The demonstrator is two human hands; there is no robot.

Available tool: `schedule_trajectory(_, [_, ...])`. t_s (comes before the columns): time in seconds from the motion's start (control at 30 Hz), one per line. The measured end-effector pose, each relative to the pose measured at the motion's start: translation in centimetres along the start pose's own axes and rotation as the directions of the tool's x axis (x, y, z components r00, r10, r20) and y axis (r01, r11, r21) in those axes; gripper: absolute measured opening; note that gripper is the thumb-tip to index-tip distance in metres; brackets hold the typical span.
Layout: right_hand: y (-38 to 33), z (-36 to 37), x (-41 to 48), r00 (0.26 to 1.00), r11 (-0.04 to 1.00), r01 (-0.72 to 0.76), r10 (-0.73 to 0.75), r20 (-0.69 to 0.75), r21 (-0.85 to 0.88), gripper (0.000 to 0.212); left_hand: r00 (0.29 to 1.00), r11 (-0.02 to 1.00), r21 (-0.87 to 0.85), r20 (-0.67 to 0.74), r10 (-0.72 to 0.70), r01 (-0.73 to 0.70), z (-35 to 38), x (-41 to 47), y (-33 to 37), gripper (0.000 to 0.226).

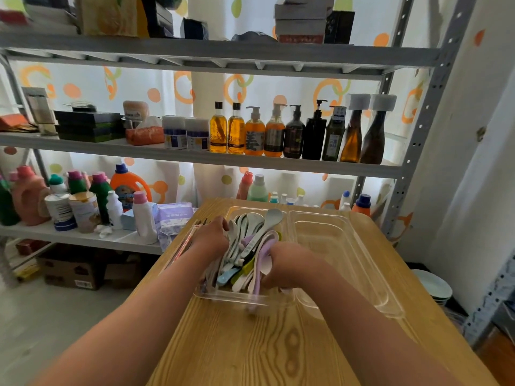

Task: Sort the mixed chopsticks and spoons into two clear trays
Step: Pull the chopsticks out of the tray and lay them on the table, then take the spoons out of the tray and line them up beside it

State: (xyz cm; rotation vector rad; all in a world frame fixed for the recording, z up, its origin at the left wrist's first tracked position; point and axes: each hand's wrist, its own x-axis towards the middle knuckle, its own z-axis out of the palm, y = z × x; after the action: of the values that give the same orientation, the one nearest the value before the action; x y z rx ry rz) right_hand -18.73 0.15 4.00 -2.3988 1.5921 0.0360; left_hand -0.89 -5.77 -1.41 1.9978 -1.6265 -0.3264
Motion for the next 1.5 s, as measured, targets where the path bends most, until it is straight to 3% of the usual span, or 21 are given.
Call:
schedule_trajectory(0.23, [0.4,-1.9,-1.9,0.999,0.991,0.04,-0.039,-0.003,0.13,0.034,1.0,1.0,0.01,0.002,-0.007,0.007,0.0,-0.2,0.0,0.018])
schedule_trajectory(0.37, [0.7,-2.6,-2.7,0.999,0.997,0.032,-0.031,-0.016,0.065,0.03,1.0,1.0,0.014,0.016,-0.017,0.017,0.0,-0.1,0.2,0.02])
schedule_trajectory(0.53, [1.4,-1.7,-2.2,0.998,0.981,0.014,-0.004,-0.055,0.193,0.021,0.999,0.999,0.02,0.015,-0.032,0.031,0.0,-0.1,0.5,0.024])
schedule_trajectory(0.8, [2.9,-0.9,-1.4,0.98,0.887,0.021,0.073,-0.185,0.461,0.014,0.957,0.997,-0.007,-0.283,0.071,-0.077,0.4,-0.7,3.0,0.018])
schedule_trajectory(1.1, [5.3,-0.4,-1.0,0.958,0.853,0.027,0.127,-0.258,0.521,0.012,0.972,0.973,-0.151,-0.186,0.143,-0.172,1.9,-1.6,7.8,0.023])
schedule_trajectory(1.33, [8.9,0.5,-2.2,0.821,0.78,0.128,0.263,-0.506,0.613,0.016,0.982,0.981,-0.054,-0.032,0.186,-0.188,5.2,-2.0,11.3,0.036])
schedule_trajectory(1.5, [14.0,-0.3,-1.6,0.718,0.635,0.134,0.467,-0.516,0.761,0.02,0.977,0.972,0.108,-0.026,0.212,-0.208,7.3,-1.9,11.8,0.04])
